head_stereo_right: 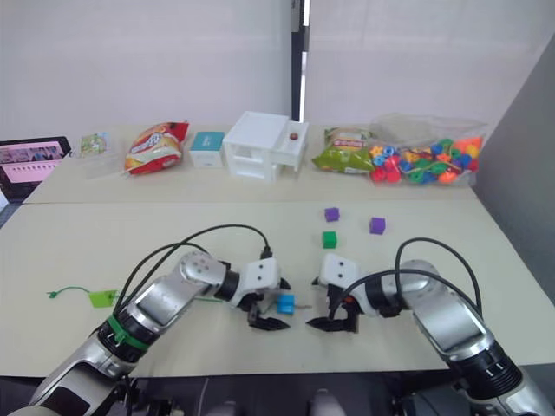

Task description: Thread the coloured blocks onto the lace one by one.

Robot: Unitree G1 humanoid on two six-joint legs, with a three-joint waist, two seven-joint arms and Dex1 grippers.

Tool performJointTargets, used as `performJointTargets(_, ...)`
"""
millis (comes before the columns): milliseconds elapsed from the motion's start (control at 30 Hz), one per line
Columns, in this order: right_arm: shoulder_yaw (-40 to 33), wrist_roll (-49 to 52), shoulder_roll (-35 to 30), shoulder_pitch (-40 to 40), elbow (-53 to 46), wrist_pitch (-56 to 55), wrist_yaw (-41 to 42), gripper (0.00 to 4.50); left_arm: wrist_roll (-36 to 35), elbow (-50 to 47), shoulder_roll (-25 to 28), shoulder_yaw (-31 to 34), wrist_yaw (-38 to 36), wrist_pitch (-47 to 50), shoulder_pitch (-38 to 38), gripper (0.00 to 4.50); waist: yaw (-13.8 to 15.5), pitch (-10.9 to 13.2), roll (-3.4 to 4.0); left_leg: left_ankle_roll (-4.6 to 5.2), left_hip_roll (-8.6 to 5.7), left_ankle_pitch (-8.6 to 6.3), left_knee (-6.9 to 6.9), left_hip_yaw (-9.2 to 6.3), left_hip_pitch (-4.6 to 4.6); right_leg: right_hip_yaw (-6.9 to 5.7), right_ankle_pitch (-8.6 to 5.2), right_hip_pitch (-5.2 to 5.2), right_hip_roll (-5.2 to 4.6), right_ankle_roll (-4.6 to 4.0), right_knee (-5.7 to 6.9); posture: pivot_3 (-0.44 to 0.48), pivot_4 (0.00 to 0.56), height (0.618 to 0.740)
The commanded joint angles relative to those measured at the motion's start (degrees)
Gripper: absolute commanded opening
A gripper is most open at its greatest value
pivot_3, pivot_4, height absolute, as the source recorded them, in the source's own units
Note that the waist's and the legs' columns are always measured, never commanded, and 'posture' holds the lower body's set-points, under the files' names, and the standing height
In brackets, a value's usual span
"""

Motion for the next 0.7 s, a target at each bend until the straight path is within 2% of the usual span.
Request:
performJointTargets(33, 0.4, -0.6, 0.3, -0.2, -0.4, -1.4, -1.2, 4.5, 0.3, -0.4, -0.6, -0.2, -0.5, -1.1, -0.1, 3.31, 0.0, 0.0, 0.0, 0.0, 0.0, 0.0, 0.0, 0.0, 0.0, 0.0, 0.0, 0.0, 0.0, 0.0, 0.0, 0.0, 0.15, 0.74)
performJointTargets(233, 2.5, -1.7, 1.0, -1.1, 1.5, -3.5, -1.5, 4.5, -0.2, -0.8, -0.9, 0.0, -1.2, -1.1, 0.3, 1.39, 0.0, 0.0, 0.0, 0.0, 0.0, 0.0, 0.0, 0.0, -0.01, 0.0, 0.0, 0.0, -0.01, 0.0, 0.0, 0.0, 0.15, 0.74)
performJointTargets(400, 4.7, -3.1, 1.9, -1.8, 3.9, -6.1, -1.3, 4.5, -0.5, -1.4, -0.5, 0.3, -1.8, -0.9, 0.6, 1.38, 0.0, 0.0, 0.0, 0.0, 0.0, 0.0, 0.0, -0.01, 0.01, -0.01, 0.0, 0.01, 0.0, 0.0, -0.01, 0.0, 0.15, 0.74)
performJointTargets(433, 5.1, -3.4, 2.1, -2.0, 4.4, -6.7, -1.2, 4.09, -0.4, -1.4, -0.4, 0.3, -1.8, -0.9, 0.6, 1.38, 0.0, 0.0, 0.0, 0.0, 0.0, 0.0, 0.0, -0.01, 0.01, -0.01, 0.0, 0.0, 0.0, 0.0, 0.0, 0.0, 0.15, 0.74)
performJointTargets(467, 5.3, -3.6, 2.2, -2.2, 4.8, -7.2, -1.1, 3.94, -0.4, -1.3, -0.4, 0.3, -1.8, -0.8, 0.6, 1.38, 0.0, 0.0, 0.0, 0.0, 0.0, 0.0, 0.0, -0.01, 0.0, -0.01, 0.0, 0.0, 0.0, 0.0, 0.0, 0.0, 0.15, 0.74)
performJointTargets(700, 6.8, -5.6, 2.7, -3.2, 7.0, -9.8, -1.0, 1.62, -0.3, -1.4, -0.3, 0.3, -2.0, -0.7, 0.5, 1.38, -0.1, 0.0, 0.0, 0.0, 0.0, 0.0, 0.01, -0.01, 0.01, -0.01, 0.0, 0.01, 0.0, 0.0, 0.01, 0.0, 0.15, 0.74)
